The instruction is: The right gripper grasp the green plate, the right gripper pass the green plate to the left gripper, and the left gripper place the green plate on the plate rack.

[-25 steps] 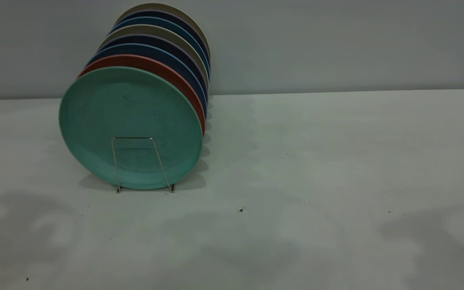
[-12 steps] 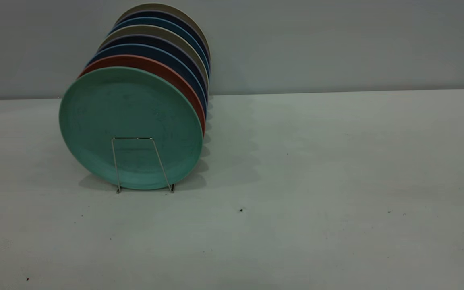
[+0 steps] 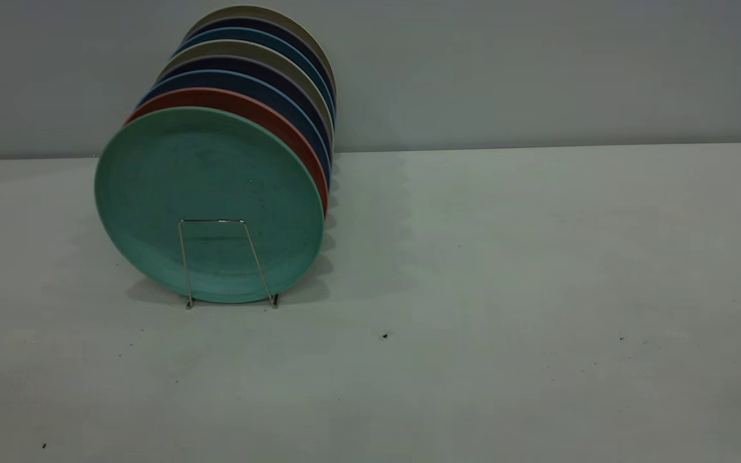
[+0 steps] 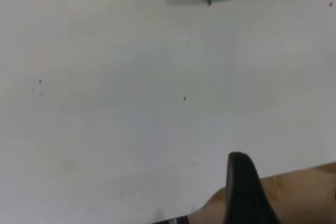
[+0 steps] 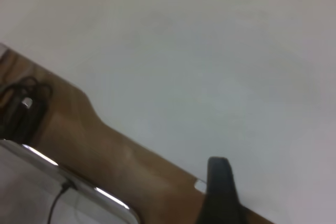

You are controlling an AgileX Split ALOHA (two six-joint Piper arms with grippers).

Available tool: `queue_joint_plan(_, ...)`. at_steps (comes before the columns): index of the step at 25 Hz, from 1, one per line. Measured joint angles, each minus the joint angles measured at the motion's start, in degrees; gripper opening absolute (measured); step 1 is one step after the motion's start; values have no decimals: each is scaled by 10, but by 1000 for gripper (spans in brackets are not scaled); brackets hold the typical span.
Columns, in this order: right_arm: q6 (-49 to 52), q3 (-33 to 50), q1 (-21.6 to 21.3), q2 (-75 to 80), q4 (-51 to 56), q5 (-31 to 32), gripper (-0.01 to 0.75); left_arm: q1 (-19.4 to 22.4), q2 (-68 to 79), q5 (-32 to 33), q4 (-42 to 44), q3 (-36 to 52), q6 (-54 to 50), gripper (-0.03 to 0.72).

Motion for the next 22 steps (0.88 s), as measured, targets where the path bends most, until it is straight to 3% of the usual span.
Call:
queue_joint_plan(5, -5, 50, 0, -56, 3, -5, 567, 0, -61, 10, 20, 37, 0, 437)
queue_joint_plan(22, -6, 60, 0, -153, 14, -2, 567, -24, -100, 41, 65, 66, -65, 437)
